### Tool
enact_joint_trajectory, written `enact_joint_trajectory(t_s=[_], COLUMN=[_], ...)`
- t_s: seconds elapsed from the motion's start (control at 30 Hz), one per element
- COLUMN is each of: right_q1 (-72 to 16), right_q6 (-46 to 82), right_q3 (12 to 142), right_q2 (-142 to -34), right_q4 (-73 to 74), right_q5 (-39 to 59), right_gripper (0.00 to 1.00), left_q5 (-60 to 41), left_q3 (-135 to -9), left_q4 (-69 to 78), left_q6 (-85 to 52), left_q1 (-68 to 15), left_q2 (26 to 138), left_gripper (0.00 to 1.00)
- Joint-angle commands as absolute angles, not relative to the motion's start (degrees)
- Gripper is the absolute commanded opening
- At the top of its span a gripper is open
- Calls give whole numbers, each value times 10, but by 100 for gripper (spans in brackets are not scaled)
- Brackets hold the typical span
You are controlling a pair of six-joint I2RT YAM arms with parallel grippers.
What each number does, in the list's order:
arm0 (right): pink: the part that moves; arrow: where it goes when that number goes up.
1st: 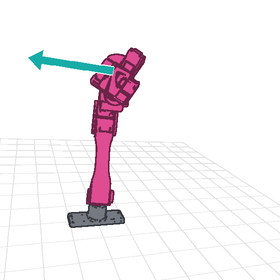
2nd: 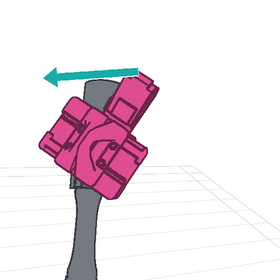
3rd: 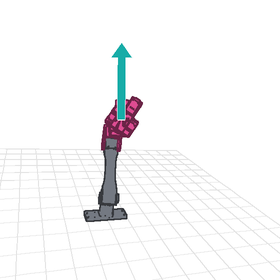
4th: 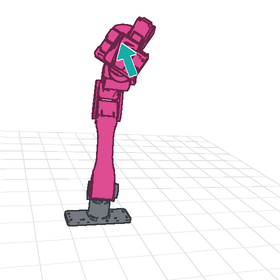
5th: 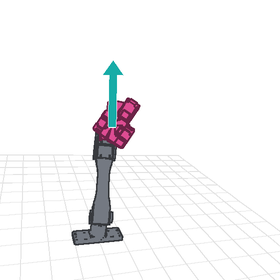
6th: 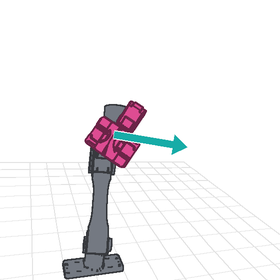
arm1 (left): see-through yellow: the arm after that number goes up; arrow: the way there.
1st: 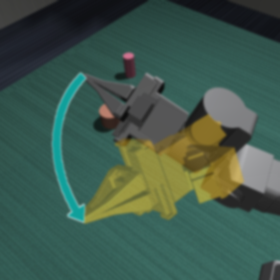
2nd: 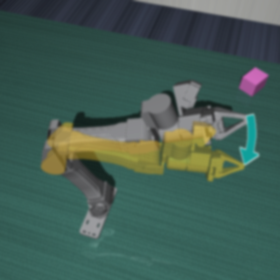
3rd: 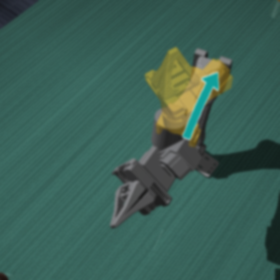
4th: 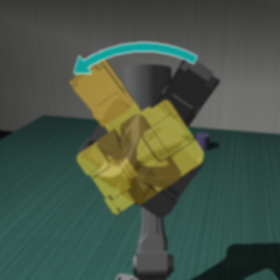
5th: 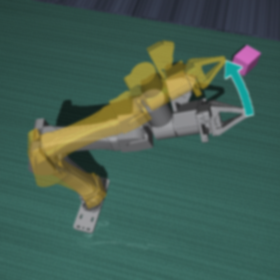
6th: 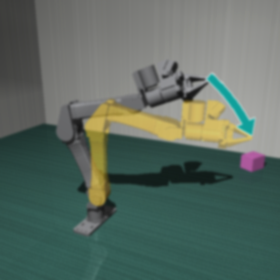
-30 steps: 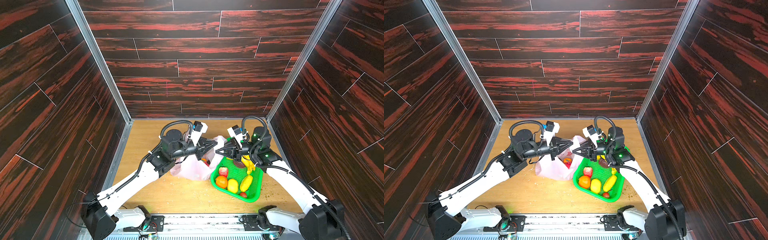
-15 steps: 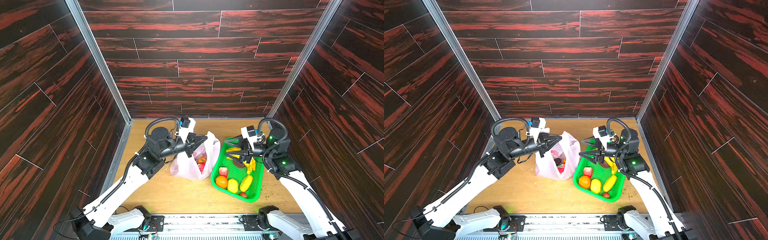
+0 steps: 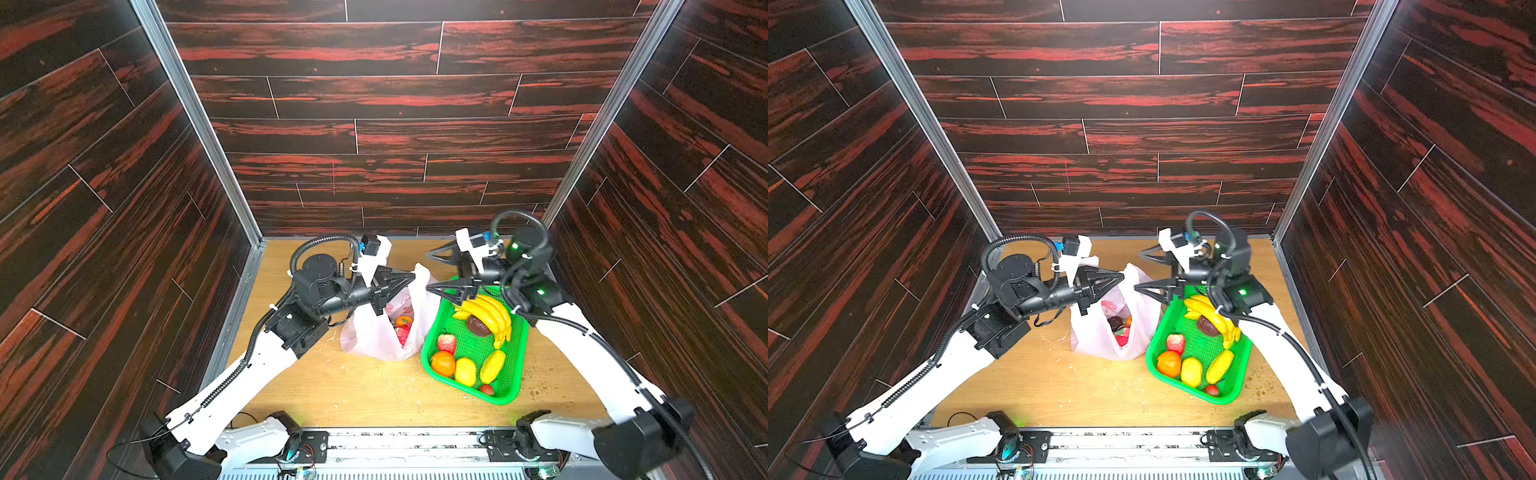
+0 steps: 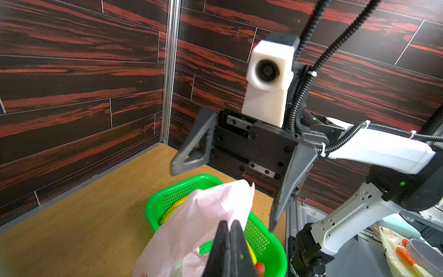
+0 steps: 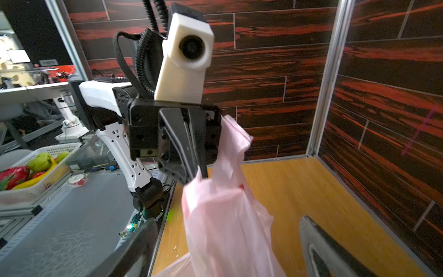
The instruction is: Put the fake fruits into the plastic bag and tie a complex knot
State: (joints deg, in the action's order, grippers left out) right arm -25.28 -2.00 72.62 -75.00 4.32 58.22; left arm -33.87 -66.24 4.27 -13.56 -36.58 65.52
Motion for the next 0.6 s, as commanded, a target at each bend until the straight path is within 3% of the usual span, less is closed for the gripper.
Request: enact_joint_trajectory(t_s=[0.0,0.1,0.37,0.57], right_q1=[-276,-293,-307,-309], right_q6=[-53,-59,-49,4], right_q3=[756,770,740,657], right_q2=[-786,-811,-827,-802], right_q4=[36,29,25,113], right_q5=[604,618,643,624], right_gripper=[93,90,49,40], left_q5=[-346,-341,-324,-308], left_q3=[-685,-687,-692,-693], left_q4=[56,55,54,59], left_q6=[-136,-136,-137,-144], left_q1=[-361,-360,-355,-353], left_q2=[636,634,627,627], left_gripper=[0,0,0,0])
